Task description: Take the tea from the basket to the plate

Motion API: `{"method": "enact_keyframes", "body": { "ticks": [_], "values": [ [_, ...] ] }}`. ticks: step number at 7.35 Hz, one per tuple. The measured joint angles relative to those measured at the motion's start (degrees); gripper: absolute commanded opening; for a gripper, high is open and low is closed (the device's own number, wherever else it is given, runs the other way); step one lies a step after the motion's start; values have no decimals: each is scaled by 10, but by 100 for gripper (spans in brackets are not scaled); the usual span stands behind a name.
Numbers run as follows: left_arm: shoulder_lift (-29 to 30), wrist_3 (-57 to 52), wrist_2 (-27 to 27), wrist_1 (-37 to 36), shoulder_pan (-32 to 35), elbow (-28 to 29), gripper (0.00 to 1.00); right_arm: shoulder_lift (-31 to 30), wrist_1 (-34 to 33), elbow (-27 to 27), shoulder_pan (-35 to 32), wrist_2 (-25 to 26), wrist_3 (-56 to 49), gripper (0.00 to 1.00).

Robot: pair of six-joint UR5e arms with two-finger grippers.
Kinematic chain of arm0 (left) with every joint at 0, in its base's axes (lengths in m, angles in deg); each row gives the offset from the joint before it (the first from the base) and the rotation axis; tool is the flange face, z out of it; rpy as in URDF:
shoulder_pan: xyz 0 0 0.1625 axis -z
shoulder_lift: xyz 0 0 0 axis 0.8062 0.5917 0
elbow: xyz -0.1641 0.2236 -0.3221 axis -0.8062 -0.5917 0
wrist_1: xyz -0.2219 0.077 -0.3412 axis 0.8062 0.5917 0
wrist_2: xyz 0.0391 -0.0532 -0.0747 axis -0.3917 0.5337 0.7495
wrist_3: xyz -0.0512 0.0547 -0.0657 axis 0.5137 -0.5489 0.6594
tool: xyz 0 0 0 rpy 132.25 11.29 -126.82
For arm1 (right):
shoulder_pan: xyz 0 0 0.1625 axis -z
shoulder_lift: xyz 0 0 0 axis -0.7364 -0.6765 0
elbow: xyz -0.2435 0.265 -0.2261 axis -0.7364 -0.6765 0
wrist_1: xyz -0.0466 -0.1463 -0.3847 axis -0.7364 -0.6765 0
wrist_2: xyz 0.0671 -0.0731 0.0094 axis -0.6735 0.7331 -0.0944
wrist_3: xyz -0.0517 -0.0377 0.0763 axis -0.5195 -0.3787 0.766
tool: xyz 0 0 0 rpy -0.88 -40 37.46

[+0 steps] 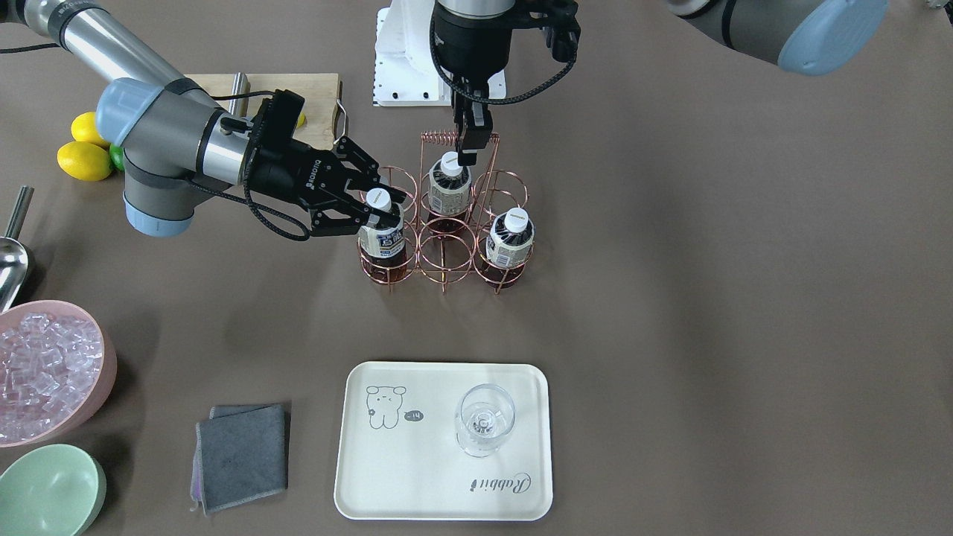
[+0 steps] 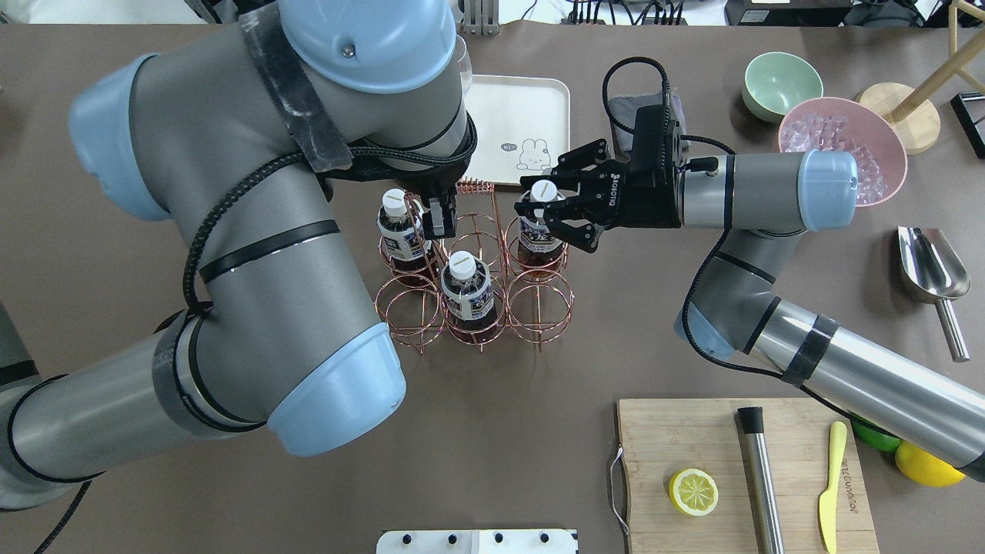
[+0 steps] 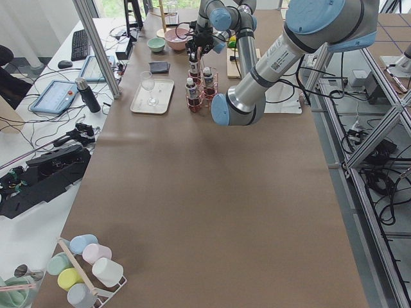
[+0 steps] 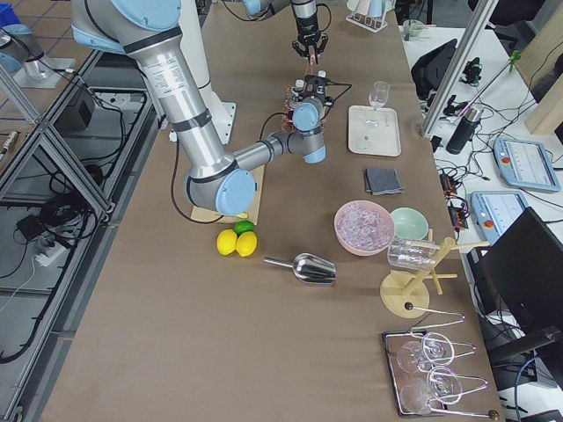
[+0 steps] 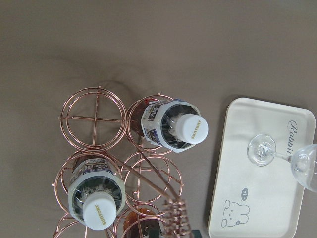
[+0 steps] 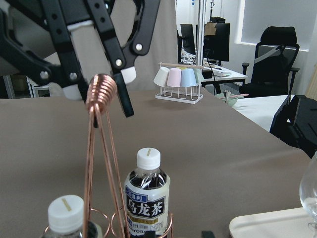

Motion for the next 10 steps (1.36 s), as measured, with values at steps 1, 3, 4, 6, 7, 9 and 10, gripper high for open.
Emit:
{"method": "enact_keyframes", "body": {
  "ticks": [1, 3, 4, 6, 7, 9, 10],
  "values": [
    [-1, 0, 0, 0, 0, 0, 0, 0, -3, 12, -5, 1, 4, 0],
    [-1, 0, 0, -1, 0, -1, 0, 1, -19, 45, -19, 1, 27, 0],
    [-1, 1, 0, -1, 0, -1, 0, 2, -31, 65, -30, 1, 45, 0],
    [0, 1, 0, -2, 0, -3, 0, 3, -47, 97, -63, 0, 87, 0],
    [0, 1, 0, -2, 0, -4, 0, 3, -50, 104, -81, -2, 102, 0],
    [-1, -1, 2, -9, 8, -17, 0, 4, -51, 91, -115, 0, 111, 0],
    [-6, -14, 5, -21, 26, -34, 0, 15, -51, 64, -130, 10, 110, 0]
  ]
}}
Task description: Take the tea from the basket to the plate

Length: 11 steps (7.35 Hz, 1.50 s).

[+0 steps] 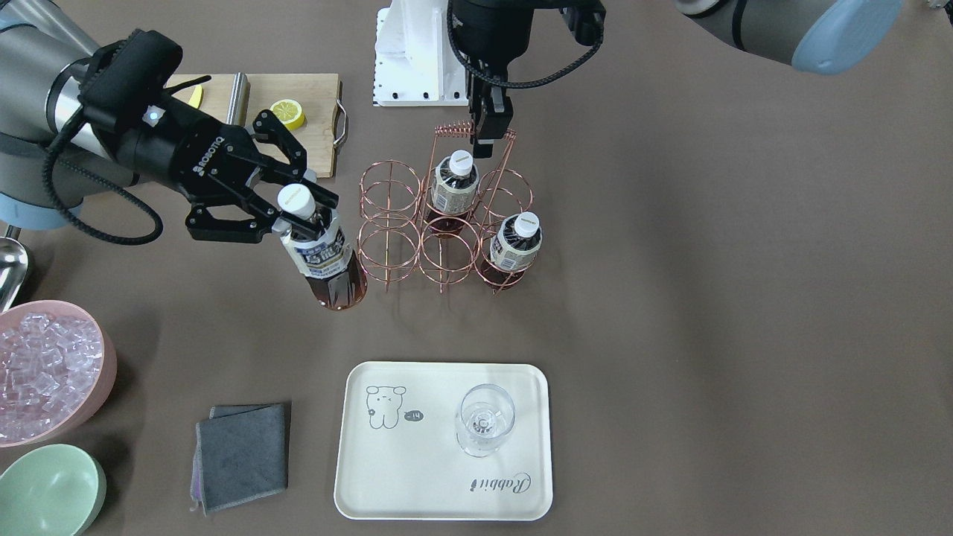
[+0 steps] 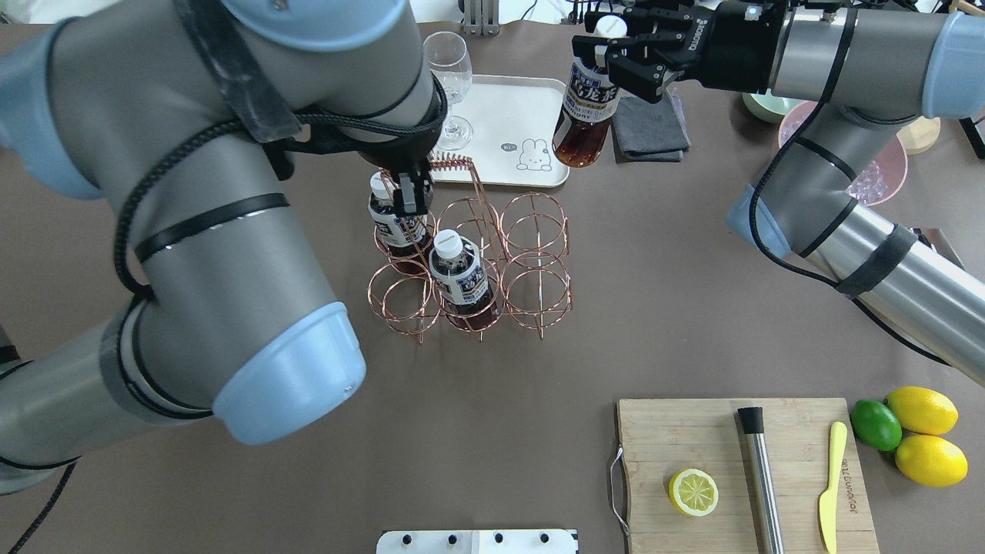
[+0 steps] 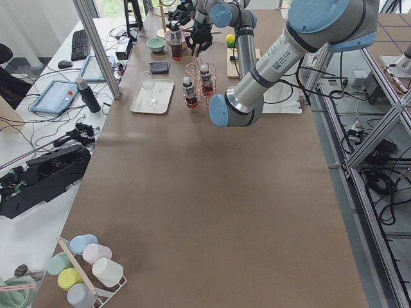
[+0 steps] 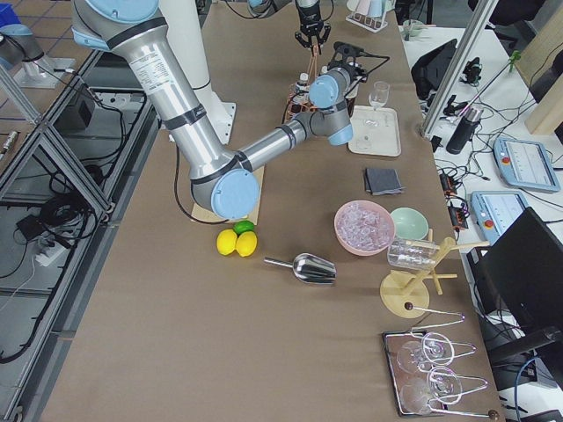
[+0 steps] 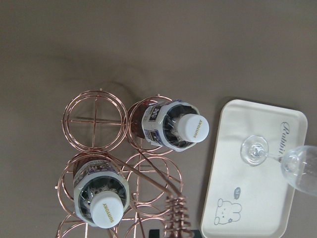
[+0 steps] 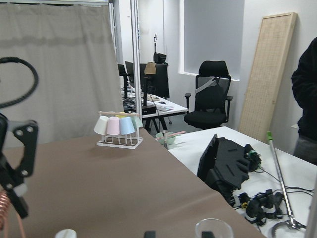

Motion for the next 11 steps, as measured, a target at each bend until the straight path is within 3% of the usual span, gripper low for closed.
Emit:
{"method": "enact_keyframes", "body": {
  "ticks": [3, 5, 6, 8, 11],
  "values": [
    [-89, -102, 77, -25, 111, -72, 0, 68, 2, -149, -20, 69, -15, 0],
    [-158, -229, 141, -23, 222, -67, 0, 112, 4, -239, -11, 113, -26, 0],
    [-180, -299, 154, -13, 277, -36, 0, 128, 7, -271, 2, 140, -31, 0],
    [-203, -414, 170, 77, 381, 99, 0, 150, 27, -315, 42, 211, -34, 0],
    [-209, -493, 169, 327, 481, 376, 0, 159, 57, -338, 87, 288, -35, 0]
  ]
}}
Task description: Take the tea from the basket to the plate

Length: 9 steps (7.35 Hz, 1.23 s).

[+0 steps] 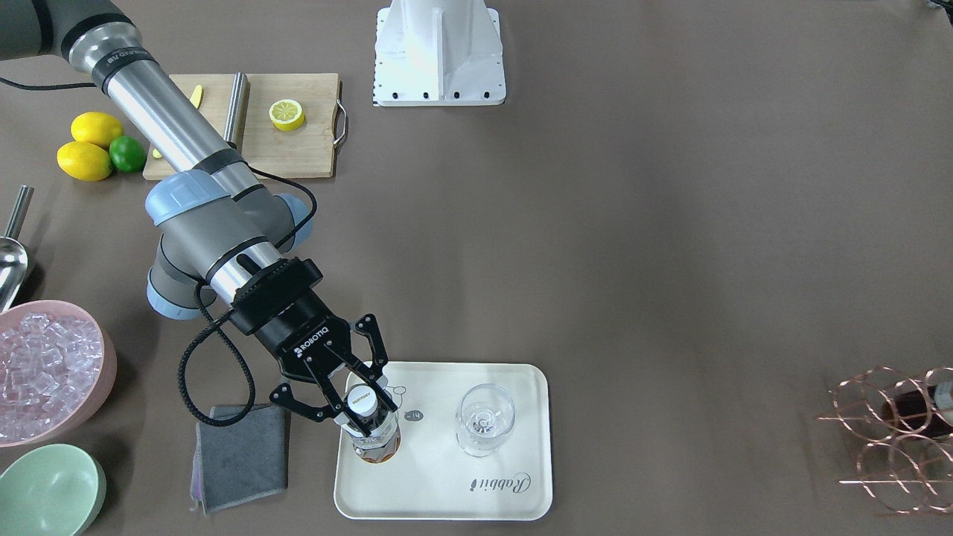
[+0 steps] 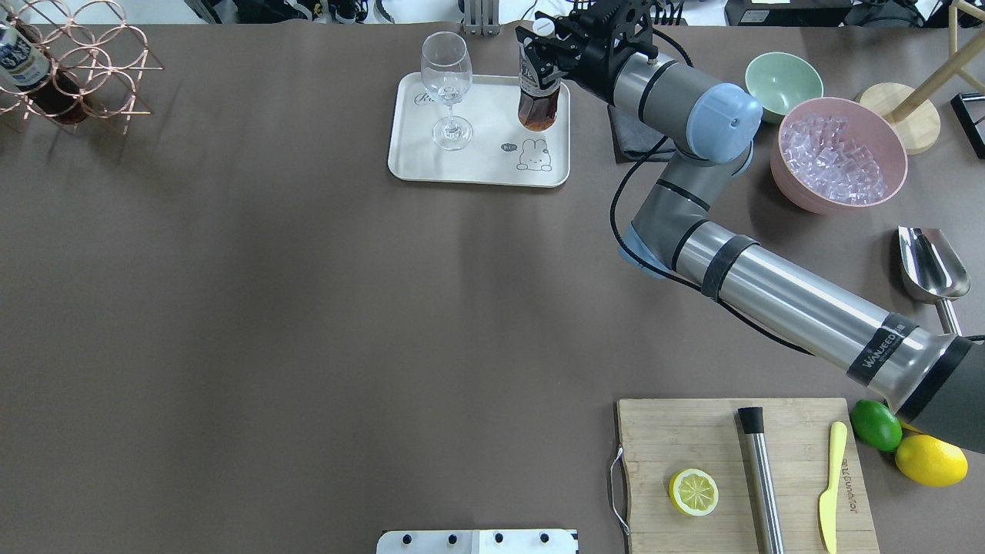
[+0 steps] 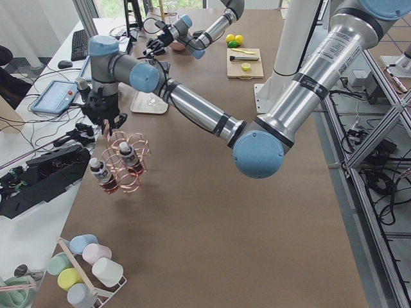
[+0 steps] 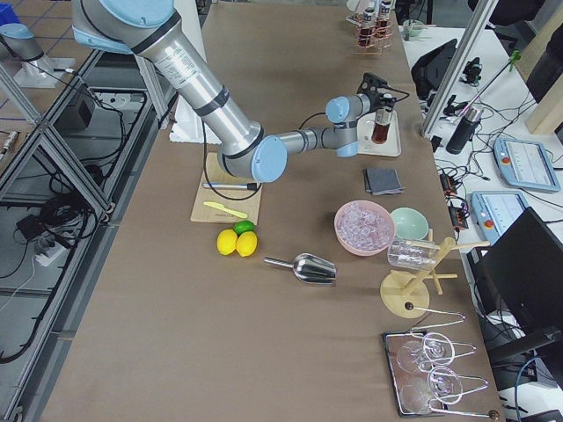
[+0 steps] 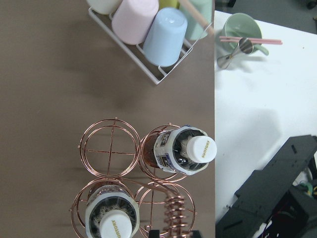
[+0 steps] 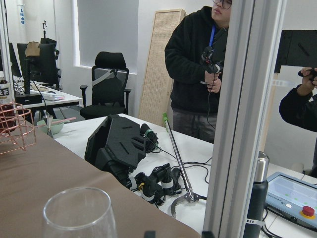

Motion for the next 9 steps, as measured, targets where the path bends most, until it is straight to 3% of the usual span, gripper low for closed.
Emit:
{"method": "enact_keyframes", "body": {
  "ticks": [1, 3, 6, 9],
  "values": [
    [0, -6, -15, 62, 20, 59, 0, 1, 17, -10, 9, 15, 0, 0],
    [2, -7, -43, 118, 35, 107, 0, 1, 32, -20, 21, 26, 0, 0],
    [10, 11, -48, 120, 37, 102, 0, 0, 43, -24, 33, 35, 0, 0],
    [10, 42, -47, 87, 24, 58, 0, -2, 47, -25, 39, 39, 1, 0]
  ]
}}
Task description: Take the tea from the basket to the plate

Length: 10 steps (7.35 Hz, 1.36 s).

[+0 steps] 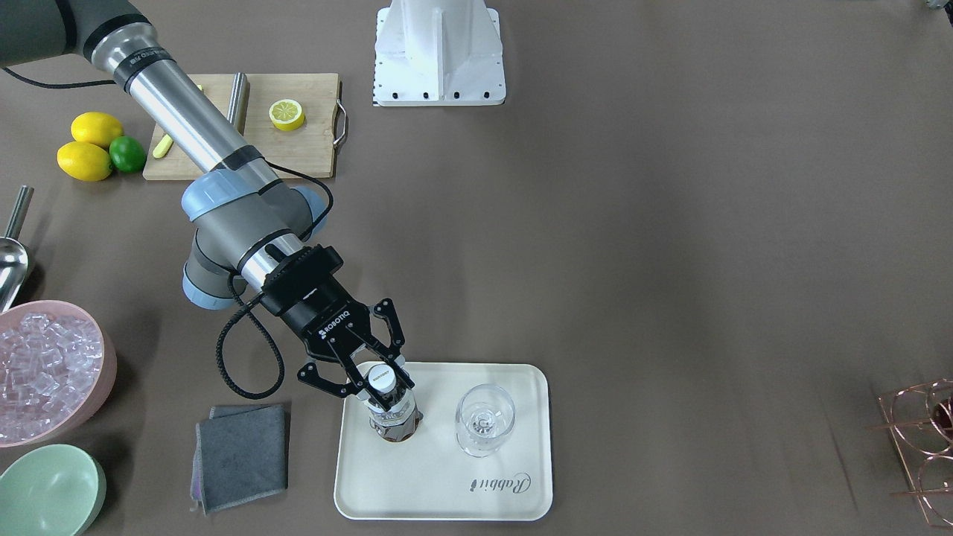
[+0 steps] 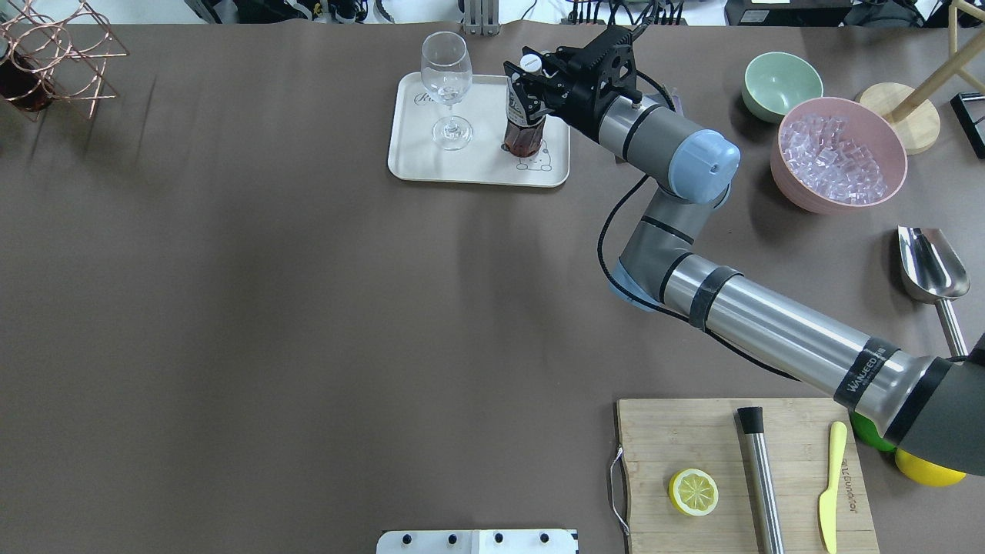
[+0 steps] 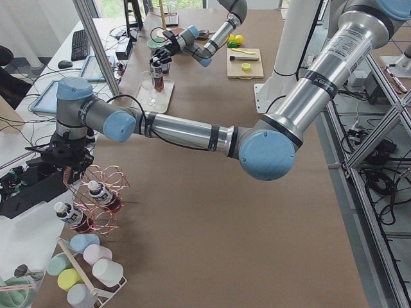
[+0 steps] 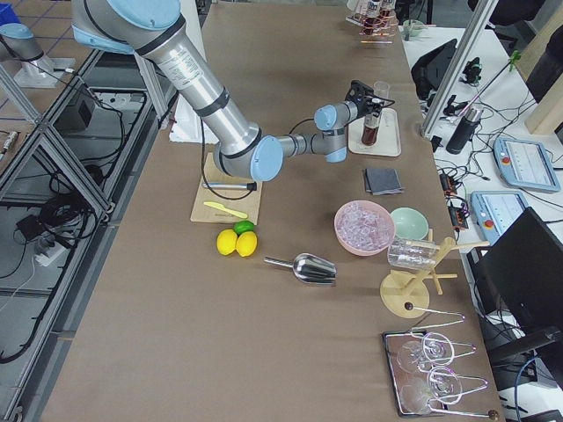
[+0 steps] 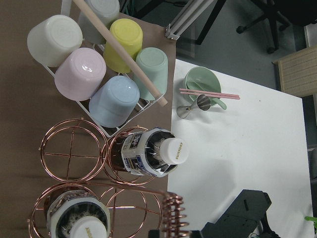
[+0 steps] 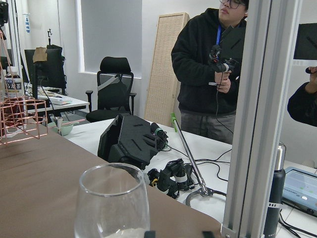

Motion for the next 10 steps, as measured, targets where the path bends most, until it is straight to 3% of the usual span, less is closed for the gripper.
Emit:
{"method": "enact_keyframes", "body": {
  "ticks": [1, 2, 4, 5, 8, 10],
  "values": [
    [-1, 13, 0, -4, -9, -7, 82, -1, 1, 0, 1, 0, 0, 0],
    [-1, 21, 0, -4, -19, -11, 97, -2, 3, 0, 1, 0, 1, 0],
    [-1, 23, -3, -1, -38, -13, 98, -2, 3, 1, 0, 0, 2, 78],
    [-1, 24, -5, 0, -45, -14, 98, -2, 1, 1, -3, 2, 3, 98],
    [-30, 6, 9, -2, -38, -59, 97, -3, -2, 6, -10, 5, 5, 100],
    [-85, -59, 69, -17, -19, -121, 96, -4, -3, 15, -16, 1, 12, 100]
  ]
}}
